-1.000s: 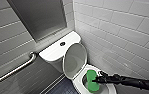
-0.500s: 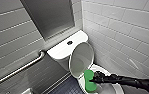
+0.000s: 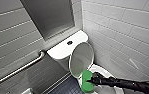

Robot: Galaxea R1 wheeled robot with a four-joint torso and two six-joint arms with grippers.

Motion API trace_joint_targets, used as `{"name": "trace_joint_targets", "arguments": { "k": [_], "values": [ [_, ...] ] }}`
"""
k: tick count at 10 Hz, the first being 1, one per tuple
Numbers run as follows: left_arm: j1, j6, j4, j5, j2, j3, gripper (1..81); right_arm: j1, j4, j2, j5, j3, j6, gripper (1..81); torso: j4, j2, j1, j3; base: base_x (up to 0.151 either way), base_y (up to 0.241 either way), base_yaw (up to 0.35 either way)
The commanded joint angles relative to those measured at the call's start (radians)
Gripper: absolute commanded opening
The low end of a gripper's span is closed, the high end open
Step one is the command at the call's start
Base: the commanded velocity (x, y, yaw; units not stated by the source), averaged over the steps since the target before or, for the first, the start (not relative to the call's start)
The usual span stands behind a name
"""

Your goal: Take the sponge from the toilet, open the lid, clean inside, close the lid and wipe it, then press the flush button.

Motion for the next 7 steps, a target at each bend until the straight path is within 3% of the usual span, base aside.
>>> {"name": "trace_joint_targets", "arguments": {
  "k": [1,7],
  "values": [
    [0.033,0.004,0.004,0.087,-0.008,0.008,81.1,0.081,-0.024,0.114,-0.031,-0.024,0.008,1.0,0.000,0.000,0.000,0.000,0.000,0.000,0.000],
    [0.033,0.004,0.002,0.084,-0.013,0.008,81.1,0.019,-0.023,0.065,-0.030,-0.016,0.009,1.0,0.000,0.000,0.000,0.000,0.000,0.000,0.000]
  ]
}}
